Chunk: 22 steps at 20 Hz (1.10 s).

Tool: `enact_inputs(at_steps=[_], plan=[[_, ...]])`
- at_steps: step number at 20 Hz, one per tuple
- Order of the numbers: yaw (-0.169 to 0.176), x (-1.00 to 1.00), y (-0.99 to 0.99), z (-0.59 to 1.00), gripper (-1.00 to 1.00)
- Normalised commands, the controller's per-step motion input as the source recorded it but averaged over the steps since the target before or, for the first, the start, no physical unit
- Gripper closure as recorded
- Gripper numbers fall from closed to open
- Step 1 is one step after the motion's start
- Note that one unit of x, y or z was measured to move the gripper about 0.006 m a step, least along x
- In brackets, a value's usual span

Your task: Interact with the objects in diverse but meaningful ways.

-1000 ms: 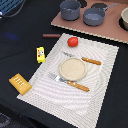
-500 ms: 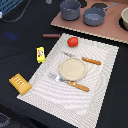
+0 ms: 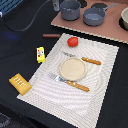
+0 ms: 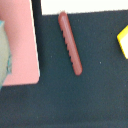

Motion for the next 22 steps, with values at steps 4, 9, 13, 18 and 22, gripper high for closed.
enact_inputs(at_steps=[4, 9, 13, 18, 22], plan=[[0.053, 0.37, -0.27, -0.17, -1.0], [0.124, 0.21, -0.19, -0.15, -1.0], [0.155, 0.12, -0.14, -0.09, -1.0], [0.119, 0.15, -0.11, -0.01, -1.0], [0.063, 0.36, -0.06, -0.01, -1.0]])
